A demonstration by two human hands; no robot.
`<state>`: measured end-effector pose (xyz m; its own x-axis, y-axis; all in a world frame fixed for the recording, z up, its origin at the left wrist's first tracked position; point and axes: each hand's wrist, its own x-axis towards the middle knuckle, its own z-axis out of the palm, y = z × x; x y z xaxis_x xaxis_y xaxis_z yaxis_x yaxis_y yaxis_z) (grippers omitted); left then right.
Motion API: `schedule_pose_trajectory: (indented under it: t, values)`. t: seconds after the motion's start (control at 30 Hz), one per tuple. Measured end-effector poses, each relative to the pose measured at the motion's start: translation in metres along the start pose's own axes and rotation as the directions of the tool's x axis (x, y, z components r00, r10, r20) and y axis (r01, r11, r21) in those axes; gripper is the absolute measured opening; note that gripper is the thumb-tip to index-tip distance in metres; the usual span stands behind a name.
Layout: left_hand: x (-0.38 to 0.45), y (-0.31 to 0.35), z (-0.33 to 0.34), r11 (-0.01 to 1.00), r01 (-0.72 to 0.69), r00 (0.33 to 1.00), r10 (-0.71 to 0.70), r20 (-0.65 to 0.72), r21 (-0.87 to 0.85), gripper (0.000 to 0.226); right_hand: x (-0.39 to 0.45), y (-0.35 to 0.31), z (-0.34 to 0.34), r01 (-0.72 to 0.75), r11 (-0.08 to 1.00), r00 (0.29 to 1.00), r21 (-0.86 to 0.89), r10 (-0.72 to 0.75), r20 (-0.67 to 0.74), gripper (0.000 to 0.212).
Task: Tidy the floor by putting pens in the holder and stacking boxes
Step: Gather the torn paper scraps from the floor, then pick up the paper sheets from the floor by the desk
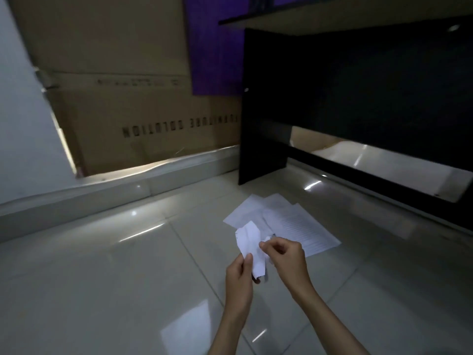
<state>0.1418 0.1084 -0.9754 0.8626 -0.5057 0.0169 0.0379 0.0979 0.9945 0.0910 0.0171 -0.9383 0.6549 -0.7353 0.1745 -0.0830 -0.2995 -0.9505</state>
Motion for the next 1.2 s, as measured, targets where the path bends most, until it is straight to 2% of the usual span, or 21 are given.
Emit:
schedule_pose_trajectory:
  t: [0.13,0.23,0.3,0.4,0.57,0.67,0.73,0.9,1.07,1.13,1.2]
  values:
    - [-0.016,0.025,0.039,0.999,-0.044,0.973,0.044,0.225,-0.008,0.032,-0.014,-0.011,-0.054,-0.057,0.995,0.987,0.079,0.069,-0.148,0.015]
    - [-0.031,0.047,0.068,0.997,-0.073,0.919,0.076,0.388,-0.023,0.033,-0.029,-0.02,-0.094,-0.074,0.99,0.958,0.119,0.104,-0.268,0.007]
    - [-0.042,0.06,0.091,0.996,-0.09,0.866,0.089,0.493,-0.023,0.035,-0.042,-0.029,-0.123,-0.071,0.987,0.928,0.145,0.119,-0.354,0.001]
    - [-0.06,0.082,0.126,0.989,-0.144,0.759,0.126,0.638,-0.025,0.033,-0.061,-0.046,-0.166,0.002,0.989,0.874,0.15,0.071,-0.48,0.009]
    - [-0.094,0.116,0.181,0.972,-0.213,0.55,0.2,0.811,-0.095,0.024,-0.103,-0.076,-0.232,0.093,0.996,0.733,-0.013,-0.077,-0.676,0.019]
    - [-0.111,0.122,0.212,0.936,-0.341,0.46,0.247,0.853,-0.087,0.016,-0.133,-0.086,-0.265,0.047,0.986,0.65,-0.162,-0.154,-0.745,0.017]
    - [-0.12,0.123,0.23,0.884,-0.464,0.42,0.267,0.867,-0.048,0.019,-0.152,-0.088,-0.286,-0.02,0.968,0.597,-0.251,-0.19,-0.779,0.016]
    - [-0.143,0.124,0.25,0.724,-0.69,0.266,0.284,0.921,-0.024,0.03,-0.191,-0.074,-0.318,-0.296,0.87,0.508,-0.395,-0.206,-0.836,0.011]
    - [-0.147,0.121,0.242,0.631,-0.776,0.22,0.256,0.941,0.009,0.039,-0.205,-0.056,-0.319,-0.571,0.681,0.546,-0.459,-0.102,-0.831,0.013]
    - [-0.144,0.121,0.234,0.622,-0.783,0.224,0.257,0.94,0.017,0.042,-0.205,-0.056,-0.315,-0.599,0.64,0.546,-0.482,-0.115,-0.83,0.015]
    - [-0.139,0.124,0.223,0.6,-0.799,0.231,0.274,0.934,0.022,0.042,-0.202,-0.06,-0.306,-0.571,0.652,0.558,-0.498,-0.137,-0.819,0.013]
